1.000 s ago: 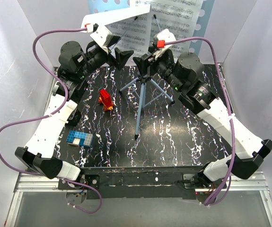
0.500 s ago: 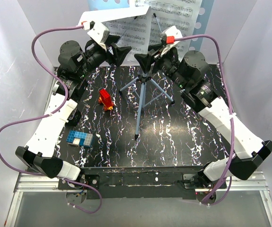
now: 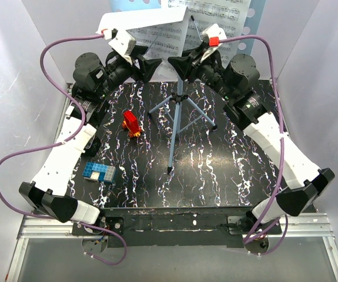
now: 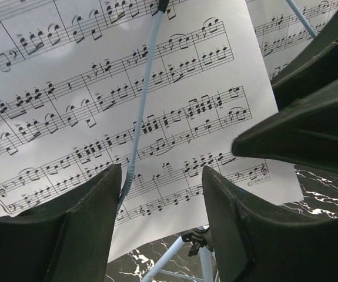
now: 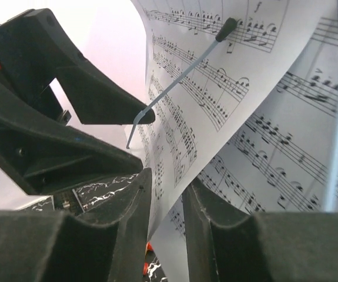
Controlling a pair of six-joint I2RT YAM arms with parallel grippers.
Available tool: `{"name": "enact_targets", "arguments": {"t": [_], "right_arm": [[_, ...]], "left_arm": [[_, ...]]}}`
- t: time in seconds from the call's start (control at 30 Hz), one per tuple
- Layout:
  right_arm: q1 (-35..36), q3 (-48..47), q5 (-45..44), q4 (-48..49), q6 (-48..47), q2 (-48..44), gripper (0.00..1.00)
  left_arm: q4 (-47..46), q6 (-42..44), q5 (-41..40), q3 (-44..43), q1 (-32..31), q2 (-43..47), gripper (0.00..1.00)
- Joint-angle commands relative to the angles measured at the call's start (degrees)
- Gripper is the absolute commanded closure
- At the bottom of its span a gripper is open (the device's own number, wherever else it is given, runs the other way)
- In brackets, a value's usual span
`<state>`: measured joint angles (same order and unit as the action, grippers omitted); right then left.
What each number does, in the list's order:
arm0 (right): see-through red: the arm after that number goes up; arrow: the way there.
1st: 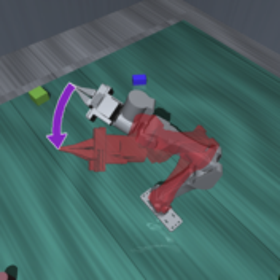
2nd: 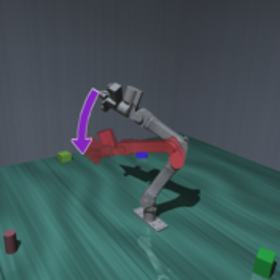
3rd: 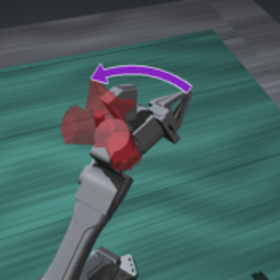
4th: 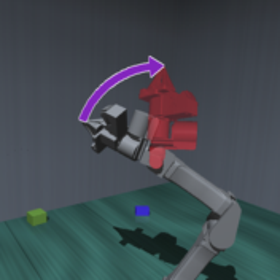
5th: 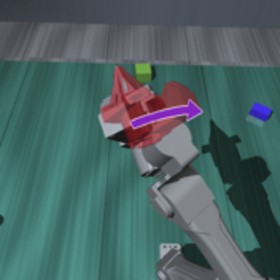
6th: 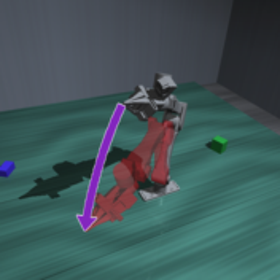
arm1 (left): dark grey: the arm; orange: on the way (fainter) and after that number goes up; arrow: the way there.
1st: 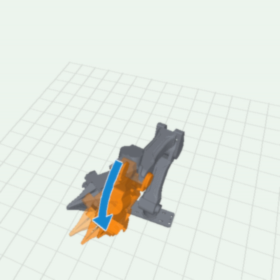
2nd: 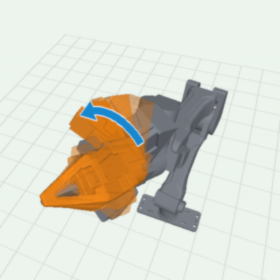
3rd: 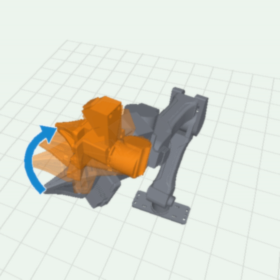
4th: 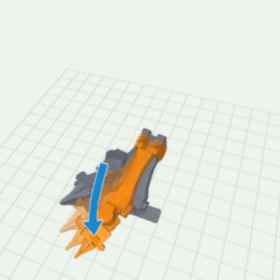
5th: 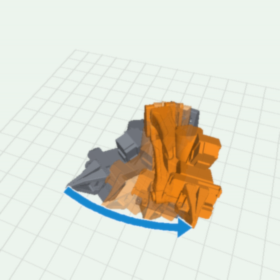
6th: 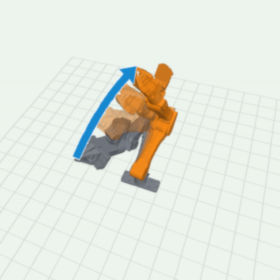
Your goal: Pack up the instrument practice props
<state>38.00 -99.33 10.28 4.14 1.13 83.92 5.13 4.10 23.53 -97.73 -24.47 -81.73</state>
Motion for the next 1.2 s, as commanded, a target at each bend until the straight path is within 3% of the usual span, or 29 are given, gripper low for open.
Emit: {"name": "enact_targets", "arguments": {"t": [0.0,0.17,0.23,0.47,0.63,0.73,0.87,1.17], "right_arm": [[0.67,-4.11,-5.0,4.91,-0.95,2.47,0.68],[1.29,-5.0,-8.0,4.91,-3.32,3.27,0.82],[1.55,-5.09,-8.7,5.09,-3.5,3.18,0.99],[1.82,-4.38,-9.05,5.26,-3.67,2.48,0.99],[2.34,-4.03,-8.44,5.61,-3.85,2.21,0.99],[2.34,-4.2,-7.04,6.66,-4.9,2.21,0.99],[2.17,-5.69,-4.31,8.25,-8.33,2.12,0.99],[2.08,-13.25,-2.02,6.32,-13.95,0.37,0.99]], "left_arm": [[2.17,-0.23,2.66,0.97,-0.14,2.28,0.45],[1.38,0.3,1.96,-0.52,-0.14,1.05,0.48],[0.5,0.3,1.43,-1.4,-0.14,0.0,0.49],[-1.17,-0.14,2.92,-7.99,-0.14,-4.39,0.53],[-1.34,0.03,2.75,-10.02,-0.14,-5.81,0.76],[-1.61,0.03,2.4,-9.93,-0.14,-5.37,0.79],[-2.23,0.38,0.73,-8.71,-0.14,-3.79,1.0],[-2.75,0.82,-1.56,-3.08,-0.14,-0.71,1.0]]}}
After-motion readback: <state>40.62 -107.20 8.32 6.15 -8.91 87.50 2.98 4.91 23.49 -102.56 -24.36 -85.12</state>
